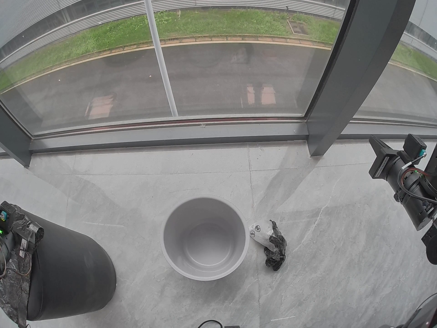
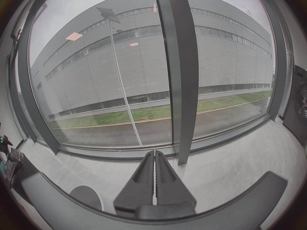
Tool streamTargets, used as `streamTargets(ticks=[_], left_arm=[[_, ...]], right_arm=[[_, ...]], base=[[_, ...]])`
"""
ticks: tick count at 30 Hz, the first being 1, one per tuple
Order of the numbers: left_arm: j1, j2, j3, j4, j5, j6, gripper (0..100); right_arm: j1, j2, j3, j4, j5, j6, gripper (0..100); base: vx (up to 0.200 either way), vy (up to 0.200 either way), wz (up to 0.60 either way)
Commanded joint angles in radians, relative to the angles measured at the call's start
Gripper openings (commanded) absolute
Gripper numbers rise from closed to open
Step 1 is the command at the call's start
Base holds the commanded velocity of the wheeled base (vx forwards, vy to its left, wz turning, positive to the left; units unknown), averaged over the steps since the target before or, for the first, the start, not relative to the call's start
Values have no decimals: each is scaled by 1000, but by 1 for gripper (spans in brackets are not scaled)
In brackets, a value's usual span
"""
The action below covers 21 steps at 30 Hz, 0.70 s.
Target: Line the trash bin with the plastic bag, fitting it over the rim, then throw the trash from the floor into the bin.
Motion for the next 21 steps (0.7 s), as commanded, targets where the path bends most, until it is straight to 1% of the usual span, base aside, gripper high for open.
streamTargets(ticks=[1,5,12,15,21], left_arm=[[5,51,9,1,-3,-1,100],[5,61,3,-5,-11,-13,100],[-7,19,-5,-7,-31,-32,100],[-10,-15,18,6,-57,-38,100],[-13,-20,81,6,-61,-38,100]], right_arm=[[5,31,0,0,0,0,0],[5,35,0,0,0,0,0],[6,37,2,0,1,0,0],[6,38,2,0,1,0,0],[6,41,2,0,3,0,0]], base=[[0,0,0],[0,0,0],[0,0,0],[0,0,0],[0,0,0]])
